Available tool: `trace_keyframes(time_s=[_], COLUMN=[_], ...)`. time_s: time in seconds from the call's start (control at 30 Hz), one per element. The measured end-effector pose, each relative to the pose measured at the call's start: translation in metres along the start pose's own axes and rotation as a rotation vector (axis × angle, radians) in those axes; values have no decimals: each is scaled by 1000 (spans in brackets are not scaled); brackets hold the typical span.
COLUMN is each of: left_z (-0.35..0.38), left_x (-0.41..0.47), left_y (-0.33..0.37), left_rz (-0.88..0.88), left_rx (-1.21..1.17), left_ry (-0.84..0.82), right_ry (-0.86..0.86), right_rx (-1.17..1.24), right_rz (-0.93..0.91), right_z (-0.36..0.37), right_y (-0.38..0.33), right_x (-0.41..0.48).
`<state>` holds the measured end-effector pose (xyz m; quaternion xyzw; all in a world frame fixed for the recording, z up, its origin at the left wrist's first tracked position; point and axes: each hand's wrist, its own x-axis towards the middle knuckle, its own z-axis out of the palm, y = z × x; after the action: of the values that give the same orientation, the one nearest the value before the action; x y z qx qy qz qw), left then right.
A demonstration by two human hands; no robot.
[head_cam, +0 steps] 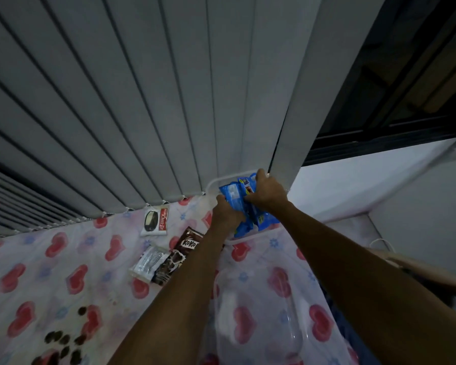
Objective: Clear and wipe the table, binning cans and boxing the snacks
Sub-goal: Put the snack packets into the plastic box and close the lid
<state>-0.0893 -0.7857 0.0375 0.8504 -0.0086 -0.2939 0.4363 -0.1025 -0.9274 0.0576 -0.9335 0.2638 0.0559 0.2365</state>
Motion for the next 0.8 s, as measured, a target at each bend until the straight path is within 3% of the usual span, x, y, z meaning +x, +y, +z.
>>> trace_keyframes(time_s=[0.33, 0.8], left_z=[21, 47], left_x=[18, 37], left_y=[-20, -38], left_rz=[-41, -1], left_rx=[60, 357], left_ry=[-23, -88], right_ry=[-1, -72], right_rx=[5, -22], right_rz=[-30, 57], right_z=[49, 83], right_y=[28, 47], right_x=[14, 8])
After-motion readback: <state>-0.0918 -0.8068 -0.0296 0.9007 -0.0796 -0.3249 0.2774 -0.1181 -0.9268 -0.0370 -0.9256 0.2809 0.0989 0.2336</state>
